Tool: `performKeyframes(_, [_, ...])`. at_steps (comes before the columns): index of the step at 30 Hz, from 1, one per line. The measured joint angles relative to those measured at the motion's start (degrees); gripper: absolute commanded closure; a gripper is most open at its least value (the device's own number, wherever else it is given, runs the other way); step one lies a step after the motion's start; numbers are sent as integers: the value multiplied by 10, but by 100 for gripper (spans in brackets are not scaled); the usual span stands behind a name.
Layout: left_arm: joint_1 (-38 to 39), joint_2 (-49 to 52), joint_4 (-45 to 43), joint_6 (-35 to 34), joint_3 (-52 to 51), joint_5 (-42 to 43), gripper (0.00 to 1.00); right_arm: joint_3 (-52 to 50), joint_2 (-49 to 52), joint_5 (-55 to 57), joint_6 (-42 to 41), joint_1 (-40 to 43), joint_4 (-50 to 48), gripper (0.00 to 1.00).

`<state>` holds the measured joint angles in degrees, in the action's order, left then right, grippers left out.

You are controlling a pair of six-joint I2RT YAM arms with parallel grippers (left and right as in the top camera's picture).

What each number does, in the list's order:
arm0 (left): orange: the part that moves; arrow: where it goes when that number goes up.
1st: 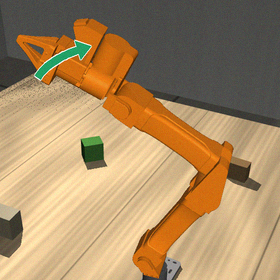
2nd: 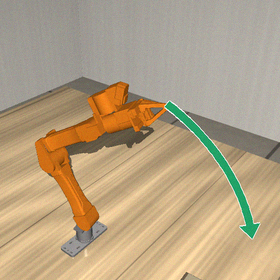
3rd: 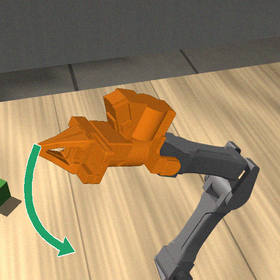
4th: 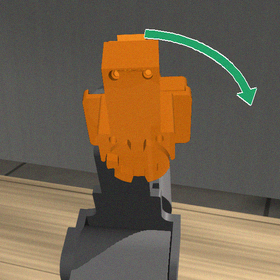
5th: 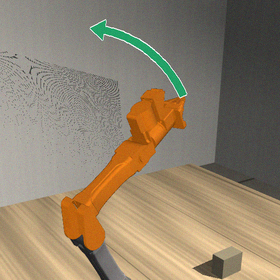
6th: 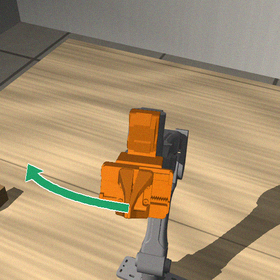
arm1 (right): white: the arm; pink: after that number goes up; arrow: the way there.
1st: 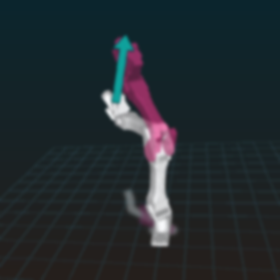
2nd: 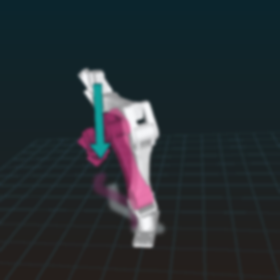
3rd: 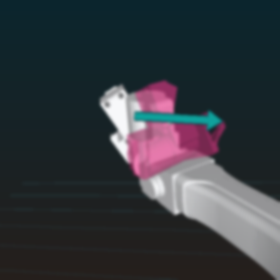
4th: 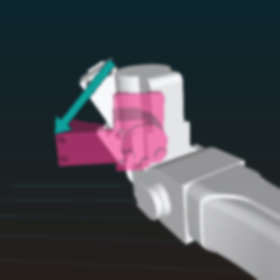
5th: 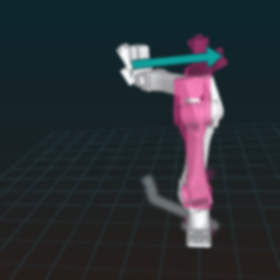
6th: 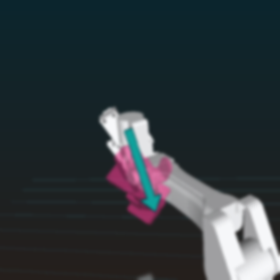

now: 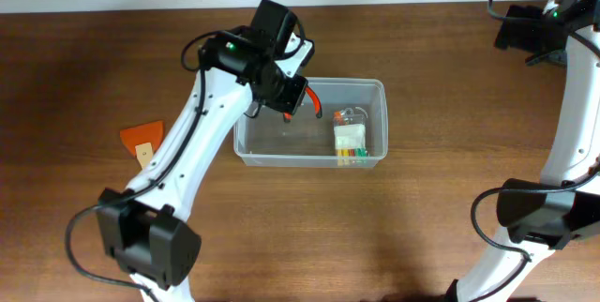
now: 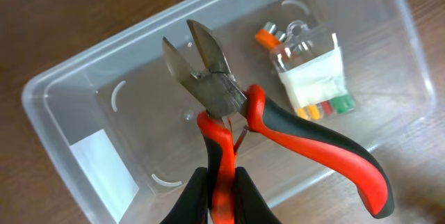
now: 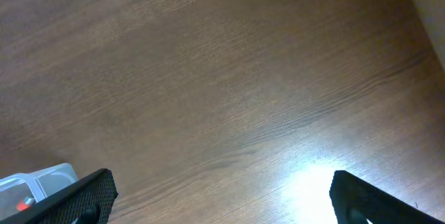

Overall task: Pack container
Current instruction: 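Carry the pliers over the box and release them inside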

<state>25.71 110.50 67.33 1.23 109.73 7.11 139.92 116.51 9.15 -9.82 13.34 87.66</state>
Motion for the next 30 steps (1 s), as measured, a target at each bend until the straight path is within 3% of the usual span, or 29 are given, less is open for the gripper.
performKeyframes(10, [0, 101, 0, 0, 0, 0, 98, 0, 0, 0, 0, 0, 0, 1])
performKeyframes(21, [0, 145, 0, 0, 0, 0, 96, 0, 0, 0, 0, 0, 0, 1])
performKeyframes(26, [0, 169, -10, -1, 0, 0, 82, 0, 0, 0, 0, 0, 0, 1])
performKeyframes(30, [0, 177, -12, -5, 0, 0, 64, 0, 0, 0, 0, 0, 0, 1])
